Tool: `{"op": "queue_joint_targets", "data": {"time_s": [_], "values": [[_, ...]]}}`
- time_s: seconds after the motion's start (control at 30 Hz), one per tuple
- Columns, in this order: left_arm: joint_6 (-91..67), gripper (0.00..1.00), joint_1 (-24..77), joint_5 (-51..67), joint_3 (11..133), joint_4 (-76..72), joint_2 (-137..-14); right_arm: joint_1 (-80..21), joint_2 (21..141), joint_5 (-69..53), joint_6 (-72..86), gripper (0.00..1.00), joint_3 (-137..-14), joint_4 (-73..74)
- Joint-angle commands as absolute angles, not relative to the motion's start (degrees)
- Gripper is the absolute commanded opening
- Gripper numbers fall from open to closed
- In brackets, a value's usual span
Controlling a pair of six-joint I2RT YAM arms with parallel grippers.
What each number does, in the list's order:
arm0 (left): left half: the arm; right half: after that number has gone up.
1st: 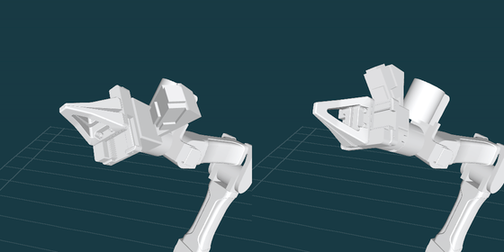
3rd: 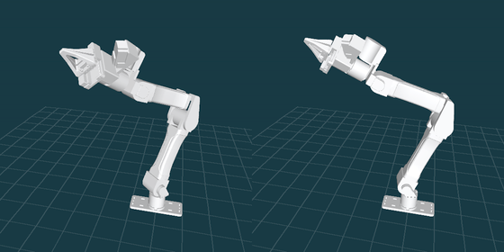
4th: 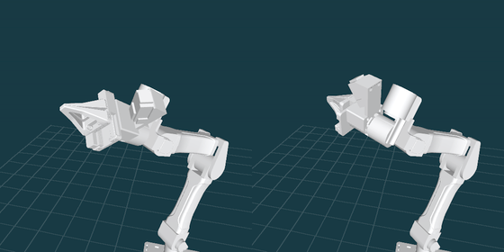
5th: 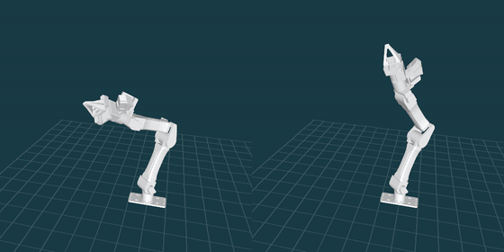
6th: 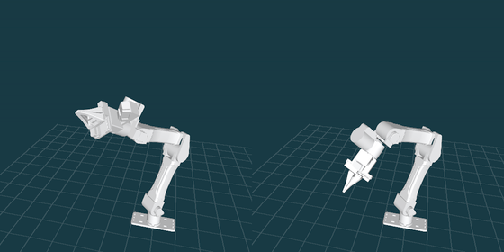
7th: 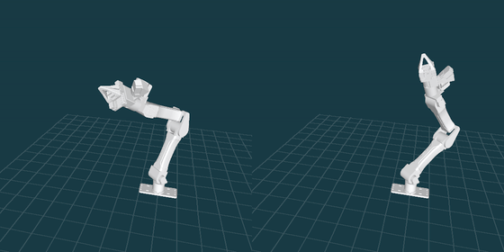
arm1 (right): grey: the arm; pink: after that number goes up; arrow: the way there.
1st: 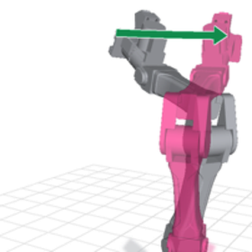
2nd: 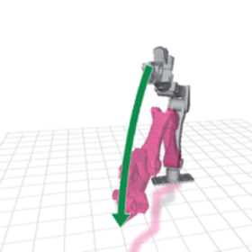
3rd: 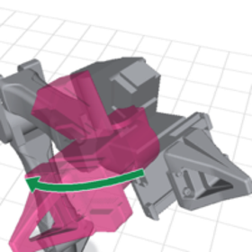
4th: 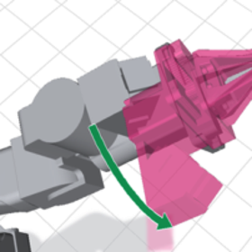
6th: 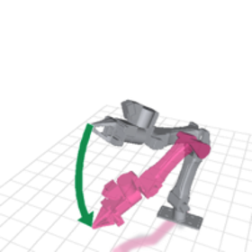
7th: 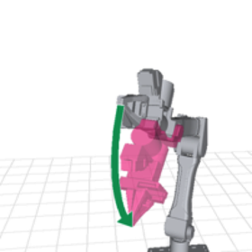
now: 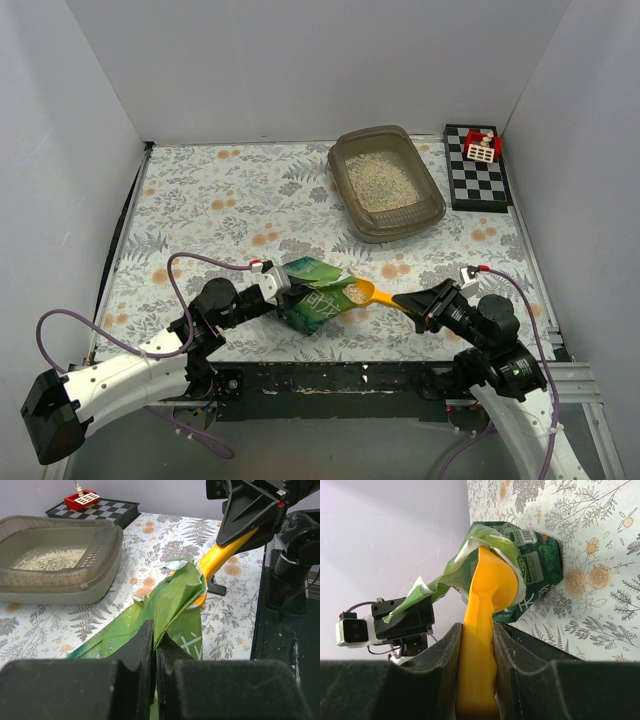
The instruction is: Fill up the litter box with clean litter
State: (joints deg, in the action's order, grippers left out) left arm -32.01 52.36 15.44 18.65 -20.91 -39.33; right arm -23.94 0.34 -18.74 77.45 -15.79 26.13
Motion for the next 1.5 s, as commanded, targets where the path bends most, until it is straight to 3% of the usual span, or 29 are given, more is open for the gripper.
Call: {"op": "queue_joint_targets", "data": {"time_s": [0.0,0.23,1.07,1.47], "values": [[-32.4,0.0,52.9,16.0,19.2,-20.9,-38.9,-23.5,-5.5,-15.7,78.6,0.01,-16.6,28.9],[-32.1,0.0,52.9,15.6,19.2,-20.5,-39.6,-23.5,-11.3,-14.0,81.5,0.01,-17.8,35.2],[-32.9,0.0,52.9,13.8,18.9,-22.1,-38.8,-23.5,-11.3,-9.7,78.6,0.01,-34.0,45.3],[-34.0,0.0,52.8,6.2,17.7,-25.2,-33.8,-23.5,-11.2,-13.0,80.7,0.01,-35.2,44.3]]}}
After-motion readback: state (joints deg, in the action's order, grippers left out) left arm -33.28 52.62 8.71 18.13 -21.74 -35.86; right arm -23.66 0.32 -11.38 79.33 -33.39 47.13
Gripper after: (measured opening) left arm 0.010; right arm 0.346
